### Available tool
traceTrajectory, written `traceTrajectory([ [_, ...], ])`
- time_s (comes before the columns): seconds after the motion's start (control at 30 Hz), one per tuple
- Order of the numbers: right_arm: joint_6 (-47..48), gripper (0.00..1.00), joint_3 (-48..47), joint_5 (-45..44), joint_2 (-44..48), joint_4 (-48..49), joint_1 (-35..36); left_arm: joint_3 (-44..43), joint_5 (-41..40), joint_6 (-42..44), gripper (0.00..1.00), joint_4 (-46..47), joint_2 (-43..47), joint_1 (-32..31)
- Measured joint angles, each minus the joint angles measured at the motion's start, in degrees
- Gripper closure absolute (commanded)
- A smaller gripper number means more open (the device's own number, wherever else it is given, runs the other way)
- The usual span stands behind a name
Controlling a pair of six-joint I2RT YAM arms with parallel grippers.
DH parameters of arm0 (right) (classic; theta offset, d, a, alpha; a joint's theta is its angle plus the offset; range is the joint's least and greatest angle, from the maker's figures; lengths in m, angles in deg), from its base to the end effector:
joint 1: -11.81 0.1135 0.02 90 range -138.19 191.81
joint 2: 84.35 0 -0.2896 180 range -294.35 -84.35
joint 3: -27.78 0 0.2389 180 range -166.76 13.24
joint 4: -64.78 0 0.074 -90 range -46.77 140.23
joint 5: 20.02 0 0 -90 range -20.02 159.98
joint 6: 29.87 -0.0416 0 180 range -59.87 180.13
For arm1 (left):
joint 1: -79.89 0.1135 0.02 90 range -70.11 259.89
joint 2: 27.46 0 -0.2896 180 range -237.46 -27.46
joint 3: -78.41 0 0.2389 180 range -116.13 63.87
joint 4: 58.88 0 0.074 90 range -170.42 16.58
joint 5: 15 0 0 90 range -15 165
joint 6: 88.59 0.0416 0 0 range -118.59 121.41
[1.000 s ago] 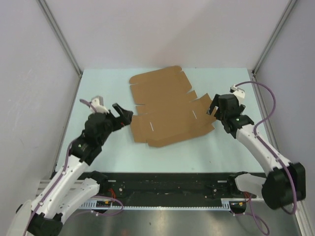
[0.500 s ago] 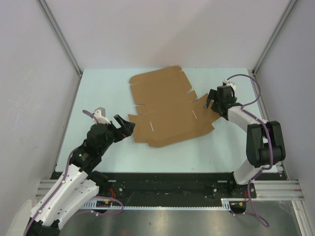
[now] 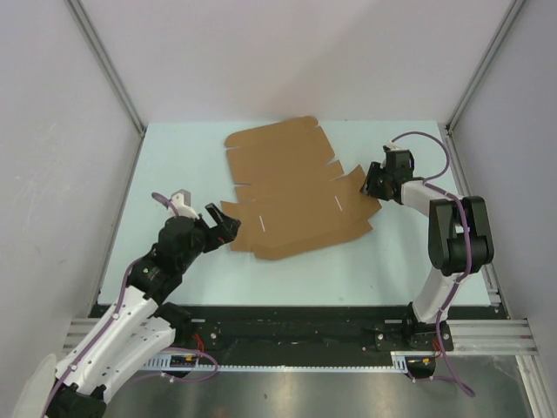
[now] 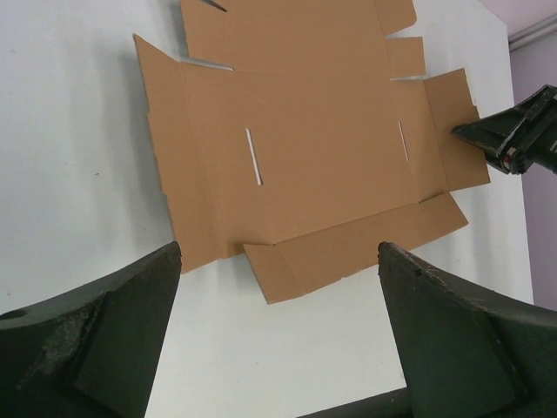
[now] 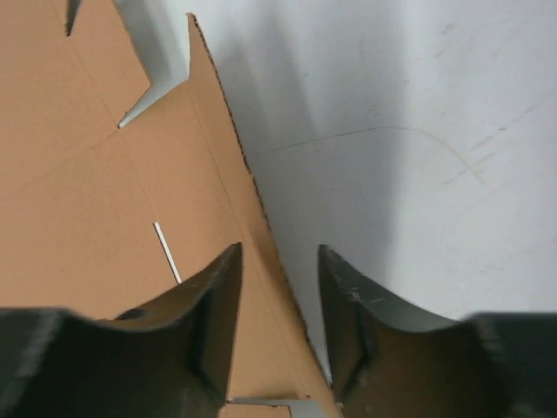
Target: Fold the paper box
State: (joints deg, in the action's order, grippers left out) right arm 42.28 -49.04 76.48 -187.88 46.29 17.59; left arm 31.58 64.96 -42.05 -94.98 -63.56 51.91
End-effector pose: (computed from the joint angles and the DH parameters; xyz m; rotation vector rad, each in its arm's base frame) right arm 0.3800 0.0432 0.2058 0.1946 2.3703 0.3328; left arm 0.1134 -0.0521 0.2794 -0.3905 2.0239 -0.6132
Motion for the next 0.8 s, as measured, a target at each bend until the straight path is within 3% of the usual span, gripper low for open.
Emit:
traceTrajectory([
  [0.07,0.35,0.86,-0.11,1.77,-0.04,-0.07,0.17,0.0,0.22,0.0,0.0,0.07,-0.26,0.0],
  [0.1,0.5,1.0,-0.11,2.45,-0.04,-0.11,0.44,0.0,0.37,0.0,0.0,0.11,-0.44,0.0],
  [0.43,-3.41,1.0,0.15,4.92,3.34,-4.02,1.86,0.0,1.2,0.0,0.0,-0.09,0.98,0.0],
  [0.8,-24.68,1.0,15.67,-0.66,37.07,-4.72,1.42,0.2,-1.36,-2.86,0.0,-0.28,3.85,0.0],
])
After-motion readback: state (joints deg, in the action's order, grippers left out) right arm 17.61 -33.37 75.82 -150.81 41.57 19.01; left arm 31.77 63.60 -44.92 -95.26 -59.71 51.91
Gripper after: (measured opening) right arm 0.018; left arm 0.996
